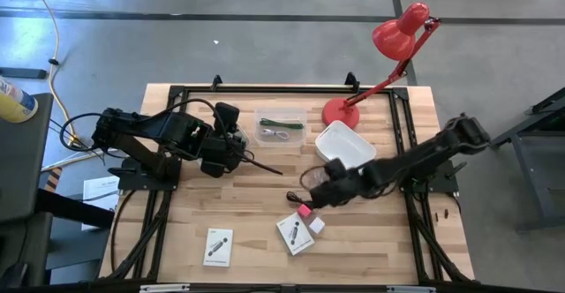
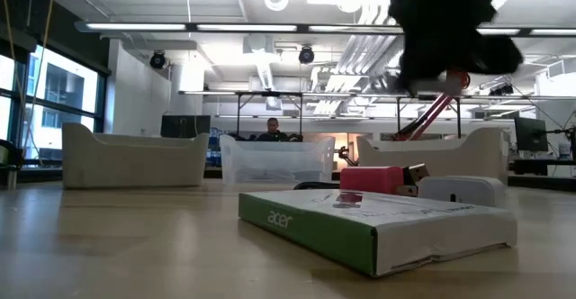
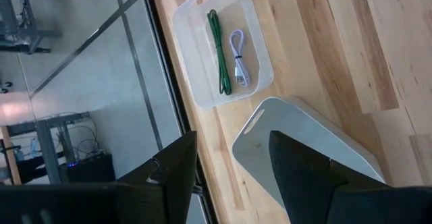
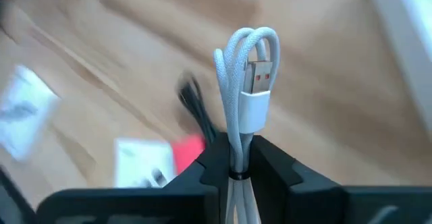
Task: Pick and place items into bin
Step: Put the white charger cable into the transparent bin
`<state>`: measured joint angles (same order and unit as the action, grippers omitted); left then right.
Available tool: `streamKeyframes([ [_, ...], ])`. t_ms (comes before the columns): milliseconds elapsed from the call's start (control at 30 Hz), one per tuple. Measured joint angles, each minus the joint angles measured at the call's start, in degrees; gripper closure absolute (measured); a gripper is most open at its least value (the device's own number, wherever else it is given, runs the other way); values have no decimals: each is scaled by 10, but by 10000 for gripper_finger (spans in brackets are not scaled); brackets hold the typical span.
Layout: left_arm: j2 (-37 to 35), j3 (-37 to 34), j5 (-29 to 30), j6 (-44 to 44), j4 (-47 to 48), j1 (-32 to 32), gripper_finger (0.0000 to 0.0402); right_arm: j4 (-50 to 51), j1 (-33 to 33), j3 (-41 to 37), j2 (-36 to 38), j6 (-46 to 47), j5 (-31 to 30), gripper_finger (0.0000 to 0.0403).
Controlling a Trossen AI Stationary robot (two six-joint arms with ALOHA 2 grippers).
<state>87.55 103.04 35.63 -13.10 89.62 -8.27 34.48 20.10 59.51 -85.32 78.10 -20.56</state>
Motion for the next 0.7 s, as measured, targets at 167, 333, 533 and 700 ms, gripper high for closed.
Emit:
streamKeyframes([
  [167,0,0,0,14,0,0,229,-27,-41,0,61,-95,-76,364],
  [333,0,0,-1,36,0,0,229,-64,-100,0,100,-215,-111,363],
  [533,-1,0,-2,80,1,0,229,-103,-182,0,107,-341,-58,355],
  [700,-13,0,1,136,1,-21,229,-135,-244,0,88,-421,0,362],
])
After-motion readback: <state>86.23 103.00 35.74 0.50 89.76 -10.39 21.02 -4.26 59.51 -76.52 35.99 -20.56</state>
